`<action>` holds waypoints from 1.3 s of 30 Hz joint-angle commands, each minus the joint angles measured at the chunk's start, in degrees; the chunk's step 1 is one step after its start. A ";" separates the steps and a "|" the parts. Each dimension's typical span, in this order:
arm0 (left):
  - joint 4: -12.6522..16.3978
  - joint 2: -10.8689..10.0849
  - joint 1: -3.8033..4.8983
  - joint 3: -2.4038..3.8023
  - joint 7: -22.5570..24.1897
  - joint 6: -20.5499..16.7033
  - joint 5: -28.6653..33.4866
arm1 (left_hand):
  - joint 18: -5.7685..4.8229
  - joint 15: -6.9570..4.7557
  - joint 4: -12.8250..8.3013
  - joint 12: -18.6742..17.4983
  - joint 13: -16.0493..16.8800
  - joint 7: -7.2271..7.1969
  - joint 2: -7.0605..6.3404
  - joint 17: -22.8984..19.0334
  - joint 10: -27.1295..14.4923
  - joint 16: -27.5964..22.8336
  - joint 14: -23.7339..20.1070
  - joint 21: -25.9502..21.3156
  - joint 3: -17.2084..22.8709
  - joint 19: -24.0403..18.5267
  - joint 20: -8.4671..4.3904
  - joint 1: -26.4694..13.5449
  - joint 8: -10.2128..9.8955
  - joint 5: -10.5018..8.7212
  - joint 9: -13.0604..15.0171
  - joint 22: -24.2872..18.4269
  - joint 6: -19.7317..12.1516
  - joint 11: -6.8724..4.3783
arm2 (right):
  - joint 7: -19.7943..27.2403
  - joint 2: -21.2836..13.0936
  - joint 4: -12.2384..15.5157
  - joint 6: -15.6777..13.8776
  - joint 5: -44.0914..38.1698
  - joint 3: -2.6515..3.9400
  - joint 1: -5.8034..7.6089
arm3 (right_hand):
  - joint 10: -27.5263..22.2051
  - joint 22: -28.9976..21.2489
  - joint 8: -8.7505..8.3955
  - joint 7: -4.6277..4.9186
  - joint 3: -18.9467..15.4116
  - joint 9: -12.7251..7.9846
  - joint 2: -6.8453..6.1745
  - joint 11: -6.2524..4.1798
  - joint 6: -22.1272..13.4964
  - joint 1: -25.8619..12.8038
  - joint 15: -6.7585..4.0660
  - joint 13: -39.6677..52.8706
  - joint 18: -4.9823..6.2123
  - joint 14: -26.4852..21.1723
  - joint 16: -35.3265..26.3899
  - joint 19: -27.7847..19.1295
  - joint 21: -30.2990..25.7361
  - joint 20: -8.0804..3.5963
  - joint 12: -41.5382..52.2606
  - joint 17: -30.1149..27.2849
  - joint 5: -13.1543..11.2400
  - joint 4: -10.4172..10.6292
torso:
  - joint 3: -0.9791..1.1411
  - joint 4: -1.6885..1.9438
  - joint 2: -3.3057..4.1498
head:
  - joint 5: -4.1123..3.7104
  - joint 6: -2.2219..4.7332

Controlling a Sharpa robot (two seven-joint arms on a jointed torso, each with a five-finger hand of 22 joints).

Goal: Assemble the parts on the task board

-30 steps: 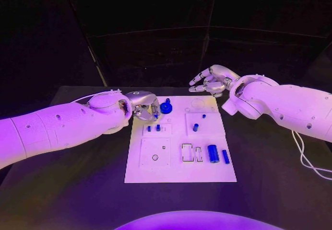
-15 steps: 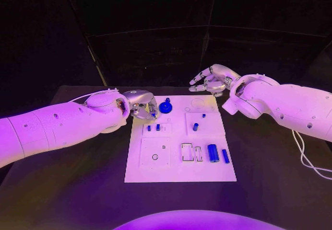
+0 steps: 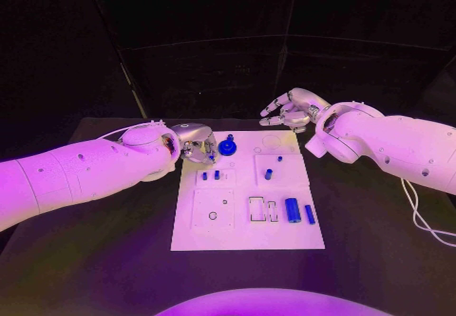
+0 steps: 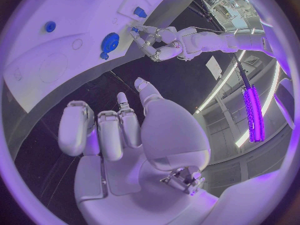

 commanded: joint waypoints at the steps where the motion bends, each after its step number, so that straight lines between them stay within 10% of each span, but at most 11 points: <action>1: -0.11 0.19 0.06 0.02 -0.04 1.37 0.84 | -1.12 -0.15 0.08 -0.21 -0.09 0.28 0.06 -0.06 0.36 0.13 1.49 0.23 0.28 0.21 -0.06 -0.45 -0.25 0.31 0.04 -0.03 0.27 -0.01 | 0.58 0.01 0.01 0.08 -0.03 0.03 0.10 | -0.12 -0.05 0.37 0.02 0.09 -0.07 0.46 -0.03 -0.37 0.04 -0.28 4.49 0.55 3.95 -0.23 -0.08 -0.34 -0.18 -0.06 5.44 0.14 0.39 | -0.02 0.04 0.00 | -0.01 -0.09; 39: -1.20 1.69 -0.14 -0.01 -0.96 4.62 0.92 | -1.18 -0.15 0.06 -0.41 -0.15 0.27 0.01 -0.25 0.38 0.05 1.44 0.52 0.46 0.23 -0.05 -0.52 -0.40 0.31 -0.06 0.34 0.28 -0.01 | 0.56 0.07 0.03 0.09 -0.03 0.03 0.10 | -0.12 -0.05 0.37 0.02 0.09 -0.07 0.46 -0.03 -0.37 0.04 -0.28 4.49 0.55 3.95 -0.23 -0.08 -0.34 -0.18 -0.06 5.44 0.14 0.39 | 0.01 0.02 0.03 | -0.12 -0.53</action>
